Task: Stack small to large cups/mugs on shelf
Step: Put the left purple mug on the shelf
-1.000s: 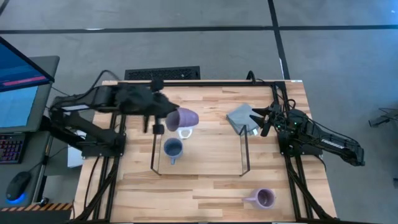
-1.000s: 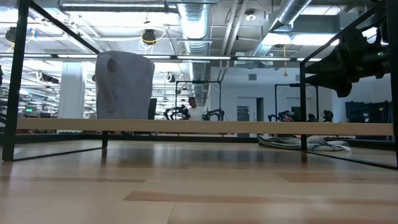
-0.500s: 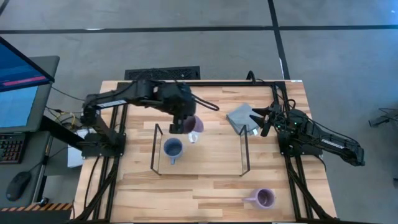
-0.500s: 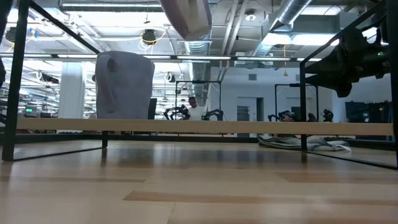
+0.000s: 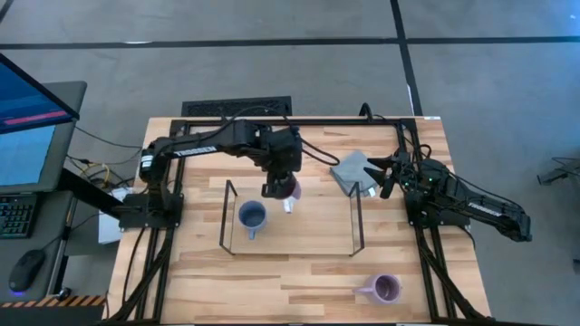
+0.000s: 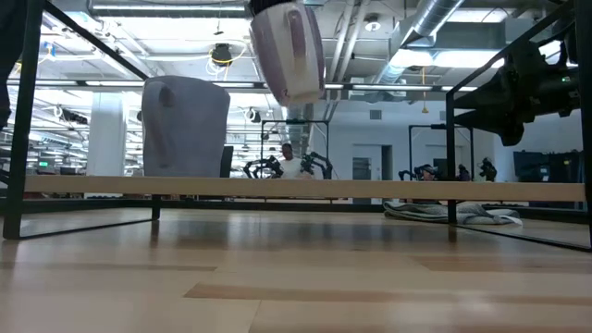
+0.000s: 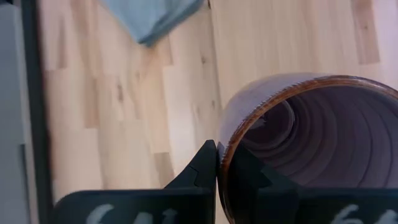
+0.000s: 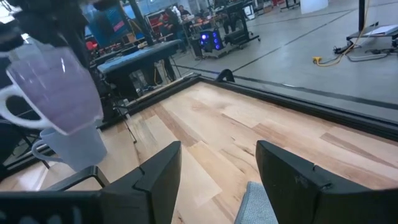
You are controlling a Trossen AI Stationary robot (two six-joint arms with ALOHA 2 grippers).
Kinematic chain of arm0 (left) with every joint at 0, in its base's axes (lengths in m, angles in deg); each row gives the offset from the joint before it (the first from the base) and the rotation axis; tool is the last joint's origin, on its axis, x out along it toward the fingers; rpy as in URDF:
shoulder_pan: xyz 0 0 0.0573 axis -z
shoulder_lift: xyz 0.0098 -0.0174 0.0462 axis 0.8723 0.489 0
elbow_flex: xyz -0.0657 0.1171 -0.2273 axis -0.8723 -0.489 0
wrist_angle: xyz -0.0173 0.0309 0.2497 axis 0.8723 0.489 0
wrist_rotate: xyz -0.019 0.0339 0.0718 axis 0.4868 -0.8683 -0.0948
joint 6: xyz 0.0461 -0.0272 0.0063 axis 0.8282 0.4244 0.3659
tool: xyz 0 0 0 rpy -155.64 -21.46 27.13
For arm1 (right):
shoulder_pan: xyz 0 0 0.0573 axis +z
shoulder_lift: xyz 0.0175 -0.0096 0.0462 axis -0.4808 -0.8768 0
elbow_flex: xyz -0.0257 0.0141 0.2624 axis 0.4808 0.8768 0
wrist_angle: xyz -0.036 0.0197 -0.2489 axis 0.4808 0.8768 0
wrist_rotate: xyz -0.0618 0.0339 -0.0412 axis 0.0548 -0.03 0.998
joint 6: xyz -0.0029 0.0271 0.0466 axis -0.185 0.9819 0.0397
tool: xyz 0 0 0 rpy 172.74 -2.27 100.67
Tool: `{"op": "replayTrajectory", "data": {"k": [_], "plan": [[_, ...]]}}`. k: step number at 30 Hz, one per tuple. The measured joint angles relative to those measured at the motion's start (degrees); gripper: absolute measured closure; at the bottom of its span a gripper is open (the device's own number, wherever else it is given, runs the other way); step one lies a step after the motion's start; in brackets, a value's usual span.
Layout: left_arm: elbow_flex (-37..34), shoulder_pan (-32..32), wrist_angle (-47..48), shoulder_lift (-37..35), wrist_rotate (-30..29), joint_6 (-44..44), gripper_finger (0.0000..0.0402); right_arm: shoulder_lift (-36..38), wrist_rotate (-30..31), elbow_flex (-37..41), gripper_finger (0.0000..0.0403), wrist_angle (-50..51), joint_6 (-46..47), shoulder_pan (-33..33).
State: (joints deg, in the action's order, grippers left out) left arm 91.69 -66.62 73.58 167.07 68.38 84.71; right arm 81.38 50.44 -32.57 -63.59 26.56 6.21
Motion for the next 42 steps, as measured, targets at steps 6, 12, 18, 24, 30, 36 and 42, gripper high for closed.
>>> {"op": "replayTrajectory", "data": {"k": [6, 12, 18, 24, 30, 36, 42], "plan": [[-0.1, -0.1, 1.4, 3.3, 1.4, -0.5, 0.0399, -0.1, 0.0, 0.0, 0.0172, 0.0, 0.2, 0.0], [-0.1, -0.1, 1.4, 6.1, 3.0, -0.1, 0.0399, -0.5, 0.0, 0.0, 0.0172, 0.0, 3.0, 0.0], [-0.1, 0.5, 1.3, 9.4, 3.0, 1.3, 0.0399, -1.7, 0.0, 0.0, 0.0172, 0.1, 3.1, 0.0], [-0.2, 1.8, -0.6, 11.7, 0.7, 3.6, 0.0399, -2.9, 0.0, 0.0, 0.0172, 0.1, 3.1, 0.0], [-0.2, 2.2, -1.3, 11.7, -0.9, 3.4, 0.0399, -3.5, 0.0, 0.0, 0.0172, 0.0, 2.7, 0.0], [-0.2, 2.4, 0.0, 11.7, -1.1, 1.5, 0.0399, -3.8, 0.0, 0.0, 0.0172, 0.0, 2.5, 0.0], [-0.2, 3.7, -0.1, 11.7, -0.2, 1.2, 0.0399, -3.7, 0.0, 0.0, 0.0172, 0.0, 2.5, 0.0]]}}
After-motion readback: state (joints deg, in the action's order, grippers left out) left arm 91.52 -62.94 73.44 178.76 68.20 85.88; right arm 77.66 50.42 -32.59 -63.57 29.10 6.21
